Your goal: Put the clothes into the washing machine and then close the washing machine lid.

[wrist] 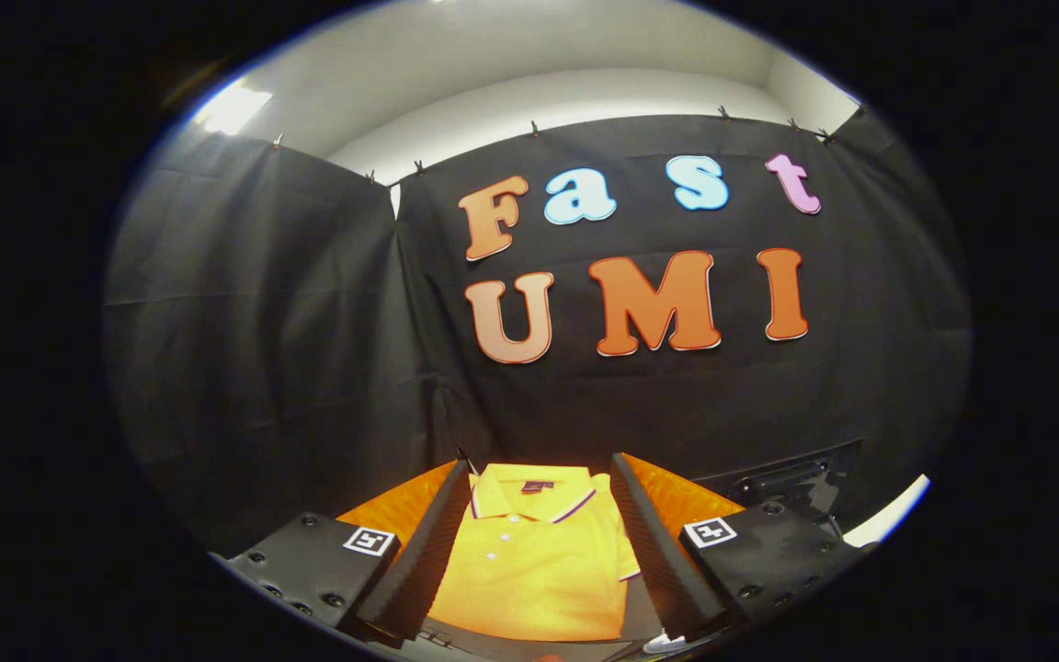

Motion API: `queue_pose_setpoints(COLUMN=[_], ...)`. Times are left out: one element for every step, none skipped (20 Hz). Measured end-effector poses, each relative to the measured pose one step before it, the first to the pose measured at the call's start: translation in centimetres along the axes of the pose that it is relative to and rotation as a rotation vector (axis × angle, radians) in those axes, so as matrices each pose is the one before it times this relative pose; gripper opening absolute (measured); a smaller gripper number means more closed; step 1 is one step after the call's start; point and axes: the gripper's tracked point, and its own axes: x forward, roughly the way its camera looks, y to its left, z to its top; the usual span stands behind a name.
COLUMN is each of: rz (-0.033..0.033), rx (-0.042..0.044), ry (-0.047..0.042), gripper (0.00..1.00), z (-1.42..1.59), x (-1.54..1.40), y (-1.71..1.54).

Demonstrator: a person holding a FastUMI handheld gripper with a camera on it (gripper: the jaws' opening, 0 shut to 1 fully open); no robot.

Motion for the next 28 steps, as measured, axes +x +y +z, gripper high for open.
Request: queue_pose_setpoints(rz=[0.00575,0.00798,0.01104,0.01194,0.00795,0.00024,-0.01512,-0.02148,-0.02519,-0.03487,-0.03592,-0.01755,0.01072,-0.00432,0.01800,0.01453,0.00786,0.01047,0.00517,0.00637,0.01192,0.01327,0.00663,0.01366,0.03040,0.00896,0.02368,0.00857], rx=[0.00407,0.00999,0.01674,0.01919,0.02235,0.02128,0.01634,0.00828,-0.00704,-0.02285,-0.03234,-0.03626,-0.03188,-0.00652,-0.00547,0.01629,0.01770,-0.00442,-0.01316,-0.00504,-0.00421,0.00359,-0.00896,-0.02399,0.01305,0.01568,-0.01512,0.01044], ry=[0.03400,0.04583,0.04085,0.02924,0.02558,0.02692,0.03044,0.02988,0.03115,0.03397,0.04412,0.05904,0.01897,-0.04284,0.03332,-0.01471,0.00829,0.00330,0.00588,0.00403,0.00321,0.00114,-0.00391,0.01091,0.00244,-0.01658,-0.00077,-0.00409], gripper=[0.98,0.98,0.98,0.98,0.98,0.98,0.99,0.99,0.99,0.99,0.99,0.99,0.99,0.99,0.99,0.98,0.97,0.95,0.95,0.87,0.87,0.75,0.69,0.64,0.52,0.40,0.28,0.26], z=[-1.234,-1.482,-1.634,-1.103,-0.887,-0.876,-1.033,-0.994,-0.962,-0.953,-1.122,-1.519,-0.481,0.636,-0.636,0.149,0.171,0.024,0.064,-0.117,-0.014,-0.004,0.097,-0.105,-0.013,0.449,0.145,0.119], x=[1.122,0.971,0.901,0.799,0.665,0.679,0.727,0.749,1.022,0.736,0.640,0.716,-0.293,0.524,-0.275,0.351,-0.243,-0.213,-0.072,-0.039,0.184,-0.132,0.108,0.034,0.003,0.269,0.085,-0.049], y=[0.940,0.829,0.781,0.659,0.531,0.252,-0.185,-0.249,-0.396,-0.629,-0.673,-0.020,0.444,0.070,0.332,-0.322,-0.052,-0.016,-0.145,-0.056,0.042,0.189,0.121,0.052,0.337,-0.010,0.227,-0.050])
